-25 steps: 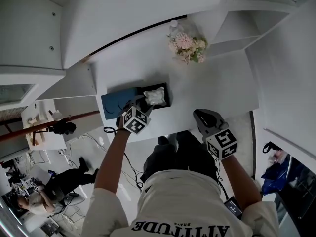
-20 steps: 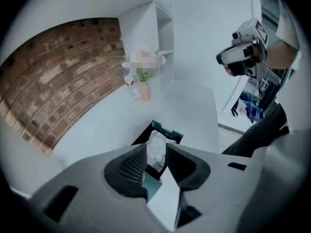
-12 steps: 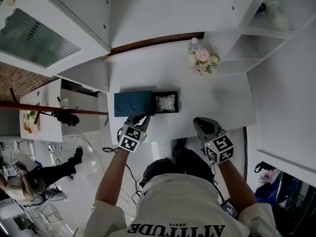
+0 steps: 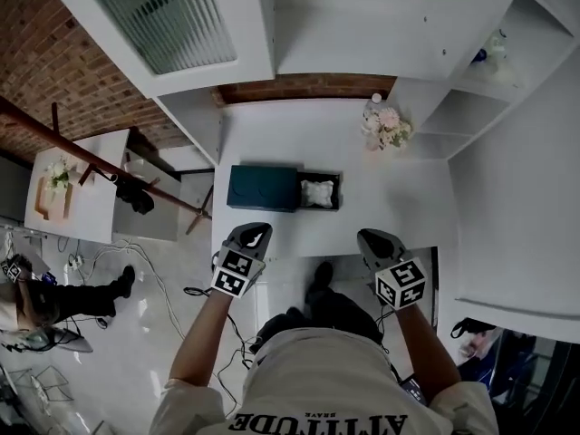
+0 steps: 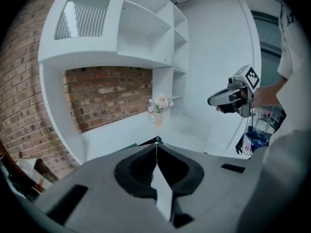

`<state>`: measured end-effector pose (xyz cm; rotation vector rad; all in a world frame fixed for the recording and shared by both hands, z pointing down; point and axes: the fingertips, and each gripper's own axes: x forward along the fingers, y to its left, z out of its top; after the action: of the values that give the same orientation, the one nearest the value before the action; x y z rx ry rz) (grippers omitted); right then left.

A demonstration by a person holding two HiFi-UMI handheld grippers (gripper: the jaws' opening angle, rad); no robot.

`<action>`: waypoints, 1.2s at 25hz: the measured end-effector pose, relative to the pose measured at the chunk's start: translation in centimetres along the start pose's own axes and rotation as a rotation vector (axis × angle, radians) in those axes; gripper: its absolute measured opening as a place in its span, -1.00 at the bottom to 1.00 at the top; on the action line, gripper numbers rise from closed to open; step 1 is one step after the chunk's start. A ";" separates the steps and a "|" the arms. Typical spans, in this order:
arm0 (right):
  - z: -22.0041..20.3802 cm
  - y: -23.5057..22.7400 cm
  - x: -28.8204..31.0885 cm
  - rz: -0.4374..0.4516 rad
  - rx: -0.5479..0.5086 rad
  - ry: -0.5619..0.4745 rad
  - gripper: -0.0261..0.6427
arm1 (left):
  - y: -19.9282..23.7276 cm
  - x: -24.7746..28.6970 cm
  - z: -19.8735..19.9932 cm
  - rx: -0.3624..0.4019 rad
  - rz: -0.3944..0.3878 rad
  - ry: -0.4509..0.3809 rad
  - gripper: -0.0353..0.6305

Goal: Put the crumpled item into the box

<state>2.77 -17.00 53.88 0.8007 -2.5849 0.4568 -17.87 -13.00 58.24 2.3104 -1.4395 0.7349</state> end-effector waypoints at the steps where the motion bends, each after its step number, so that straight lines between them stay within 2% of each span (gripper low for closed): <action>1: 0.1 0.8 -0.4 -0.002 -0.009 -0.003 -0.81 | -0.2 -1.0 -0.2 0.000 0.000 -0.007 -0.81; 7: 0.1 5.0 -2.7 -0.020 -0.072 -0.021 -0.81 | -2.1 -6.5 -1.3 -0.011 0.011 -0.067 -0.82; 15: -1.5 8.4 -8.0 -0.077 -0.094 -0.054 -0.81 | -4.9 -12.3 -1.8 -0.040 0.041 -0.158 -0.82; 21: -1.5 8.8 -12.6 -0.136 -0.066 -0.099 -0.81 | -7.4 -15.2 -1.0 -0.080 0.052 -0.234 -0.82; 30: -2.2 7.4 -16.4 -0.108 -0.096 -0.115 -0.81 | -11.4 -16.9 1.3 -0.117 0.092 -0.297 -0.82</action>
<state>11.42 -2.66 46.94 0.9525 -2.6290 0.2591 -13.43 3.75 47.43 2.3486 -1.6740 0.3281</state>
